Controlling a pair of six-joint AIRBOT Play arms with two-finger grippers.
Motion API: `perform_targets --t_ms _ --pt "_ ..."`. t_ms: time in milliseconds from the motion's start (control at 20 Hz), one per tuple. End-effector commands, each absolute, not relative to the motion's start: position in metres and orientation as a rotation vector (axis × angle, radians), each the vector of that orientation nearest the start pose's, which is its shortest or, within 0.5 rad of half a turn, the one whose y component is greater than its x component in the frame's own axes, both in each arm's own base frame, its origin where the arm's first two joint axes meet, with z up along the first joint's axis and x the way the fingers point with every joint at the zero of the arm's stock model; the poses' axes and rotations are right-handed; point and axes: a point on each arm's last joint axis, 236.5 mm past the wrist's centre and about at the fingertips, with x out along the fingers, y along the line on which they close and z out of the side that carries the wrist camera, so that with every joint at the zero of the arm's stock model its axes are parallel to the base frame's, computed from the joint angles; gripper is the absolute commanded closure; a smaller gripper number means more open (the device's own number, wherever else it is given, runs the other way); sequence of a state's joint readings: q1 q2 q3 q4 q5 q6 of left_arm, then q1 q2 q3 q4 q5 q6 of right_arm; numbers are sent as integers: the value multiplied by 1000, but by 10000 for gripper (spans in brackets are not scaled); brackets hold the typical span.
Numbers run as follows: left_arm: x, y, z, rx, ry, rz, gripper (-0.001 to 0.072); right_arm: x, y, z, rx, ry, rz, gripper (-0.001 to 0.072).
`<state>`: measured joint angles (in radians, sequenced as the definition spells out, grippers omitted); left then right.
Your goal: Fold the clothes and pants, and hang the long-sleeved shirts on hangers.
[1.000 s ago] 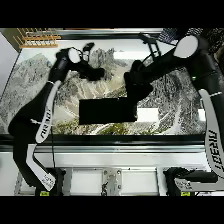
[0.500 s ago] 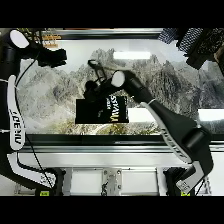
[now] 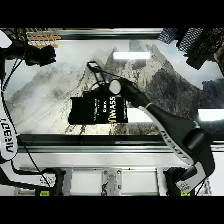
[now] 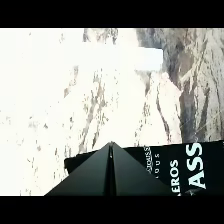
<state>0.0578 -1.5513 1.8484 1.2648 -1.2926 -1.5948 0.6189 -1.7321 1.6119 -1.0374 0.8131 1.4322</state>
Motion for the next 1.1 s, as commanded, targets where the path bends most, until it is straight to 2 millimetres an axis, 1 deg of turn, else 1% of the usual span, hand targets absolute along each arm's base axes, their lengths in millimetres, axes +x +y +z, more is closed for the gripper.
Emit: perform_targets --t_ms 0,50,100,150,200,250,300,350,400,450,550,650,700,800,850,900,950,1000,1050 --pt "477 -50 116 -283 1016 -163 702 405 274 -22 85 1196 613 123" --pt "463 -58 99 -284 1047 -169 702 395 235 -41 123 1273 545 122" --pt "450 -66 83 -282 1073 -177 702 387 208 -57 181 1336 492 119" --pt "437 -77 68 -278 1098 -190 702 380 190 -68 265 1384 454 104" --pt "425 -86 55 -271 1120 -202 702 378 180 -77 358 1405 438 97" --pt "415 -94 45 -262 1141 -215 702 379 178 -82 442 1406 444 96" --pt "405 -102 34 -252 1167 -229 702 383 180 -84 521 1397 461 97" --pt "397 -108 27 -245 1185 -239 702 387 187 -86 575 1388 484 97" --pt "391 -113 20 -237 1204 -249 702 390 196 -89 619 1380 506 102" --pt "386 -118 16 -229 1220 -259 702 392 208 -91 665 1372 538 103" --pt "384 -125 15 -219 1220 -274 702 394 236 -96 737 1363 585 104" --pt "386 -133 17 -210 1202 -288 702 390 266 -98 749 1368 650 107" --pt "387 -134 18 -209 1196 -291 702 388 279 -100 736 1375 670 129" --pt "387 -141 19 -202 1189 -305 702 387 301 -105 692 1367 689 301" --pt "386 -143 18 -198 1191 -310 702 389 308 -105 667 1347 698 432" --pt "385 -146 18 -196 1193 -314 702 391 313 -103 633 1319 719 589" --pt "385 -147 18 -202 1194 -311 702 394 316 -96 606 1294 745 696" --pt "384 -147 18 -202 1196 -311 702 401 313 -88 596 1268 746 697" --pt "383 -147 18 -202 1201 -311 702 410 301 -78 579 1241 732 697"
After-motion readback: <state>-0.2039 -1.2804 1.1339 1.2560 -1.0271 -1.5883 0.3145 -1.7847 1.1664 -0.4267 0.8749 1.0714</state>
